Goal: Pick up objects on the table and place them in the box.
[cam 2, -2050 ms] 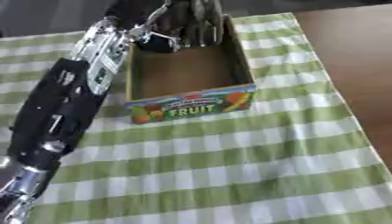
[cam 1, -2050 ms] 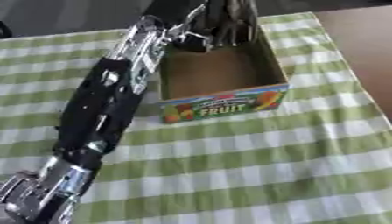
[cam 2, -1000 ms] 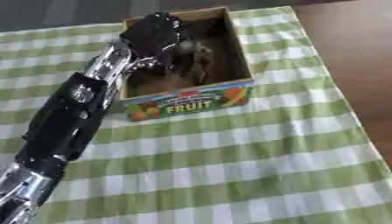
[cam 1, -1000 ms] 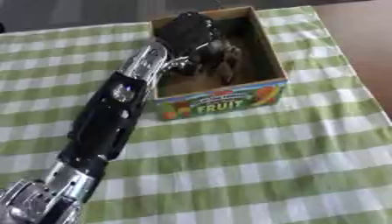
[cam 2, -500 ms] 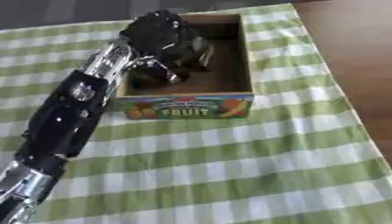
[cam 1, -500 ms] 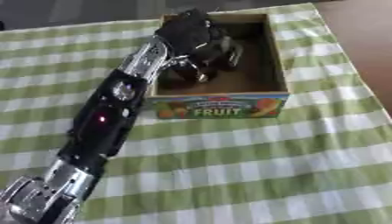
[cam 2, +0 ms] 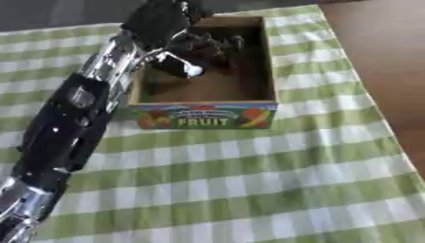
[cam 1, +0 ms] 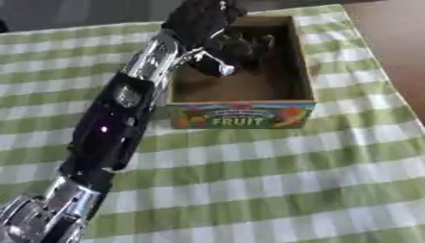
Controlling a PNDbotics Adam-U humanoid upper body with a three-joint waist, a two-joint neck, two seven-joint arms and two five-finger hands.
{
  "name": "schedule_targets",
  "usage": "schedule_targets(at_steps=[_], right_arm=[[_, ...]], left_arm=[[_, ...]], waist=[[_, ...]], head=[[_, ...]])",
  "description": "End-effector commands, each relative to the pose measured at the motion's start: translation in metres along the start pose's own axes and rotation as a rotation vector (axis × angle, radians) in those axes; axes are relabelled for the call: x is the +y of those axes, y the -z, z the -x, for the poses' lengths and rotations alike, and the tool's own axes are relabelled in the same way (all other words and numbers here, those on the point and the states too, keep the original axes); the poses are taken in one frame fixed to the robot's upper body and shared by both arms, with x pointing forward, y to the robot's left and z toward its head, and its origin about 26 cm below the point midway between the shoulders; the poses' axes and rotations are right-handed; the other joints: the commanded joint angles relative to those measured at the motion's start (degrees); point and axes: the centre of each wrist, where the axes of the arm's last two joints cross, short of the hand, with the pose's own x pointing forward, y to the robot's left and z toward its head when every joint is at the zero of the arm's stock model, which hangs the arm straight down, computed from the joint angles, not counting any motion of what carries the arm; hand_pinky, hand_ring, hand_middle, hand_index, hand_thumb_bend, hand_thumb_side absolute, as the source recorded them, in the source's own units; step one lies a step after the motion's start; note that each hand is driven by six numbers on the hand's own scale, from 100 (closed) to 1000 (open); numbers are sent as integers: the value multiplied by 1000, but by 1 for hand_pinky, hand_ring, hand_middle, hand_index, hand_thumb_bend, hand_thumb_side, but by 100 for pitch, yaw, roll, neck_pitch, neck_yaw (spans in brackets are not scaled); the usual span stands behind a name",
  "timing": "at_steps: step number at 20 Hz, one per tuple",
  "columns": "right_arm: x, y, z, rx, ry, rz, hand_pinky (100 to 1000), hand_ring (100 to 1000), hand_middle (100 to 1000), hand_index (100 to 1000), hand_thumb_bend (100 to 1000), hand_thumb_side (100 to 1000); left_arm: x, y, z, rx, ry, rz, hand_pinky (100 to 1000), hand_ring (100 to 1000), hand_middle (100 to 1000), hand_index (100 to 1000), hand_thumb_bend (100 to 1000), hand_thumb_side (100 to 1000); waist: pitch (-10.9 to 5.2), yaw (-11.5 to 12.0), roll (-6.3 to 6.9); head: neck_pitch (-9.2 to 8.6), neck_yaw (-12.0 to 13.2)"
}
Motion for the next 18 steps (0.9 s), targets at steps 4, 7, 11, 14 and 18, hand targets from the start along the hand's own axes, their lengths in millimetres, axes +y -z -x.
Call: schedule_targets(at_steps=[4, 7, 11, 14, 18], right_arm=[[-5, 3, -4, -23, -11, 5, 885, 763, 654, 806, 100, 653], [-7, 3, -3, -23, -24, 18, 884, 763, 654, 806, 100, 654], [-11, 4, -2, -26, -42, 35, 883, 763, 655, 806, 100, 653], [-13, 4, -2, -29, -54, 48, 883, 763, 655, 806, 100, 653], [-16, 5, -2, -35, -65, 76, 882, 763, 655, 806, 100, 652]], left_arm=[[57, -20, 19, 57, -223, -257, 703, 776, 744, 890, 286, 463], [73, -40, 29, 77, -380, -312, 666, 755, 763, 884, 199, 485], [88, -71, 43, 122, -575, -346, 625, 734, 785, 886, 109, 501], [94, -94, 47, 132, -696, -361, 596, 716, 803, 888, 100, 539], [101, -118, 40, 113, -923, -407, 569, 694, 841, 890, 100, 602]], waist=[[-230, 165, -85], [-284, 283, -113], [-339, 455, -148], [-360, 580, -165], [-356, 712, -218]], head=[[111, -205], [147, -365], [174, -578], [206, -713], [289, -853]])
